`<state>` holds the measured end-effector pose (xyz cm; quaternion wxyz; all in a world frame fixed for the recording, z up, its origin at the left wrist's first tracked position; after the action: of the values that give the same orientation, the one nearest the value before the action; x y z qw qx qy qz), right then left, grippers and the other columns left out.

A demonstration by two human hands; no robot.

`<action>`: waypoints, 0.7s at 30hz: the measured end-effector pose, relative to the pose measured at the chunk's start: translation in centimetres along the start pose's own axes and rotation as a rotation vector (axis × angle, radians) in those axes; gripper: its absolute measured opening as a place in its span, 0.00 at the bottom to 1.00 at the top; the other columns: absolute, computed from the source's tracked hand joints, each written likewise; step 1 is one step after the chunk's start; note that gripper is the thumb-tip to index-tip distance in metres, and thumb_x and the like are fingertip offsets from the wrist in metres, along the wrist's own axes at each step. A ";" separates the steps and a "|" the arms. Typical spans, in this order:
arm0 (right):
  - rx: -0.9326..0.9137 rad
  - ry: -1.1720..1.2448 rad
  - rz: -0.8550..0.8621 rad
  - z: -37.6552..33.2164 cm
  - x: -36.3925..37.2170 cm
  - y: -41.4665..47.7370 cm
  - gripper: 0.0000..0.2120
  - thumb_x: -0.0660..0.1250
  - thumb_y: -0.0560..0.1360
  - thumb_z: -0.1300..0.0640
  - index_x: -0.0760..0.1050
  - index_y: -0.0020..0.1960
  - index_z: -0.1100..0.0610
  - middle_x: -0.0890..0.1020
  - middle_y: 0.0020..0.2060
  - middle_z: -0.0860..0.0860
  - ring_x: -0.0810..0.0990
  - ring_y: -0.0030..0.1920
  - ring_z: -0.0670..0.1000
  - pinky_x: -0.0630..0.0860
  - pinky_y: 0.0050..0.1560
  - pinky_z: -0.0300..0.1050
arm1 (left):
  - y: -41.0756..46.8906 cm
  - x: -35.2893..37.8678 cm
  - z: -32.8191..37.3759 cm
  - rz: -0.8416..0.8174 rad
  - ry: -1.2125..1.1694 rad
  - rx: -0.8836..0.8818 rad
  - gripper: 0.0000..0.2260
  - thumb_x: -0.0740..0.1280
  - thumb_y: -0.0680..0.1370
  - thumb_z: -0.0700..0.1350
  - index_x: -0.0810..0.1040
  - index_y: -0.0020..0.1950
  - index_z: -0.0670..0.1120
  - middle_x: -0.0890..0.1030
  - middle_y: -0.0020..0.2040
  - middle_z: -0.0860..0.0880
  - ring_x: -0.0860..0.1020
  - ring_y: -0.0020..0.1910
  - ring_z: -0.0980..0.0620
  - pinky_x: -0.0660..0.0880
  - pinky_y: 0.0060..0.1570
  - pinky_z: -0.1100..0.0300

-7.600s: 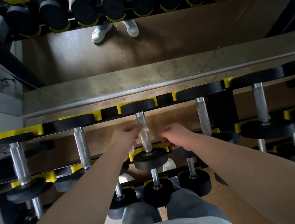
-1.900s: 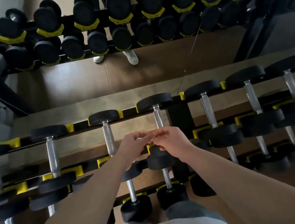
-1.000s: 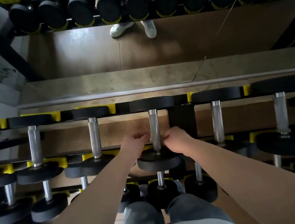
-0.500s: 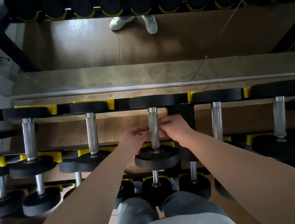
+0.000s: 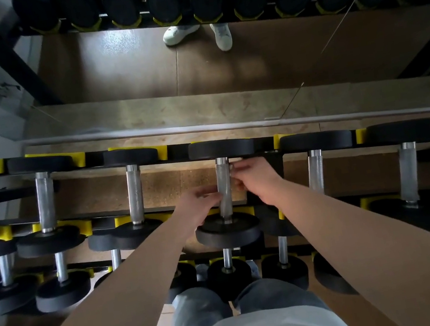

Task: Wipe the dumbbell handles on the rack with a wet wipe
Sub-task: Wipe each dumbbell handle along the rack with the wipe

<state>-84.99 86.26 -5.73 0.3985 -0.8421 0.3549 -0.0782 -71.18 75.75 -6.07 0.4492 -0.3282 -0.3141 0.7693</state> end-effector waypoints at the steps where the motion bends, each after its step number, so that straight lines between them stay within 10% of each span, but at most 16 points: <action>1: -0.031 -0.156 -0.019 0.2 0.0 -0.6 0.08 0.66 0.82 0.61 0.83 0.53 0.52 0.86 0.47 0.55 0.83 0.46 0.55 0.81 0.52 0.50 | 0.1 0.0 0.0 0.007 0.002 -0.007 0.12 0.68 0.81 0.50 0.80 0.65 0.55 0.78 0.41 0.54 0.73 0.40 0.54 0.69 0.35 0.61; 7: 0.012 -0.793 -0.287 4.6 2.4 -1.5 0.09 0.66 0.82 0.57 0.84 0.58 0.56 0.85 0.50 0.52 0.83 0.50 0.50 0.80 0.53 0.45 | 0.2 0.1 0.0 0.042 0.011 -0.017 0.12 0.64 0.83 0.47 0.81 0.64 0.53 0.82 0.47 0.53 0.74 0.40 0.51 0.69 0.34 0.60; 14: 0.044 0.297 0.067 -0.1 -0.2 -0.3 0.04 0.70 0.79 0.65 0.83 0.50 0.59 0.83 0.43 0.57 0.78 0.40 0.54 0.78 0.48 0.51 | 0.0 0.2 -0.1 0.010 0.016 -0.065 0.12 0.64 0.83 0.49 0.81 0.65 0.54 0.83 0.53 0.51 0.73 0.42 0.52 0.69 0.38 0.58; 21: -0.189 -0.494 -0.049 2.3 1.8 -2.9 0.04 0.73 0.78 0.54 0.80 0.48 0.46 0.81 0.45 0.42 0.80 0.47 0.40 0.76 0.48 0.37 | 0.3 0.1 -0.7 0.054 0.008 -0.068 0.12 0.63 0.84 0.47 0.80 0.66 0.52 0.84 0.53 0.49 0.71 0.38 0.50 0.68 0.32 0.60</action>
<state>-81.16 87.71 -5.47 0.3907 -0.8774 0.2322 0.1537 -70.84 75.82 -6.72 0.4180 -0.3548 -0.3295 0.7687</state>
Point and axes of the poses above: each hand's wrist, its own y-axis towards the middle knuckle, its own x-axis out of the palm, z = x × y, the point moved 7 cm from there along y, towards the middle knuckle
